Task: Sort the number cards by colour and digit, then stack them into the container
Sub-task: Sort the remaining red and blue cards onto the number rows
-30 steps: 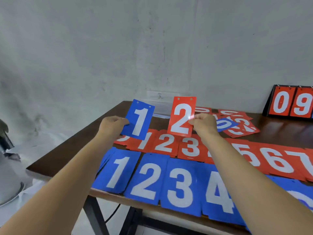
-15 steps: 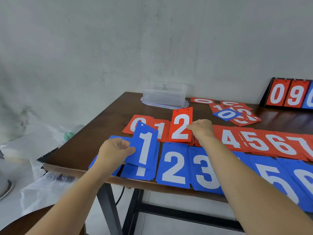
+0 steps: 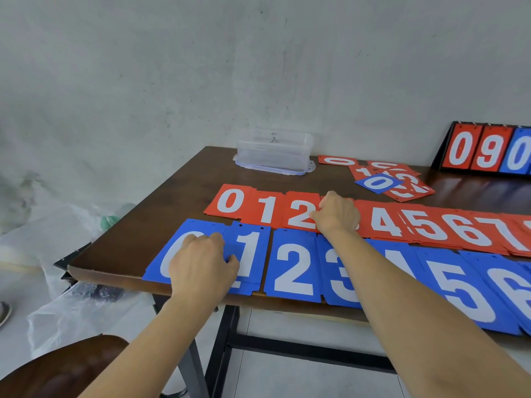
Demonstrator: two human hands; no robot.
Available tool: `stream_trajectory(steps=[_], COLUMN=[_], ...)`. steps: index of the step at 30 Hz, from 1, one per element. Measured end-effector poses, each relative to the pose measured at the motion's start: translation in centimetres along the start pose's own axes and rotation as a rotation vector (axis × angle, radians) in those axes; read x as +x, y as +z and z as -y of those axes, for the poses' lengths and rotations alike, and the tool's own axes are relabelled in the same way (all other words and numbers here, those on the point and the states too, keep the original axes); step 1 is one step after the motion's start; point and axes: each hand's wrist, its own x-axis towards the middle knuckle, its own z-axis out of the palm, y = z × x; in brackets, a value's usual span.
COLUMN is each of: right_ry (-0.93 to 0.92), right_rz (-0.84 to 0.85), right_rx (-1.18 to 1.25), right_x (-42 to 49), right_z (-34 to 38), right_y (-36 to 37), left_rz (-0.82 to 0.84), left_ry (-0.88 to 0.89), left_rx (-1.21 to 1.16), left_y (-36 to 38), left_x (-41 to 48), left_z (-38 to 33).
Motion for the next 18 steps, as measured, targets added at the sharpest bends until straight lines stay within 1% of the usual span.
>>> stream_trajectory(steps=[2, 6, 12, 18], right_ry=[-0.004, -0.013, -0.045, -0.037], right_rz=[0.005, -0.001, -0.039, -0.093], right_rx=[-0.004, 0.001, 0.039, 0.075], right_x=[0.0, -0.2, -0.7, -0.7], right_z=[-0.1, -0.3, -1.3, -4.2], right_y=[-0.2, -0.4, -1.4, -3.9], left_rz=[0.001, 0.019, -0.033, -0.024], left_ry=[0.001, 0.021, 0.173, 0.305], left_rx=[0.028, -0.014, -0.078, -0.136], left_y=[-0.1, -0.1, 0.5, 0.6], left_x=[0.1, 0.7, 1.6, 4.0], left_z=[-0.1, 0.0, -1.9, -7.2])
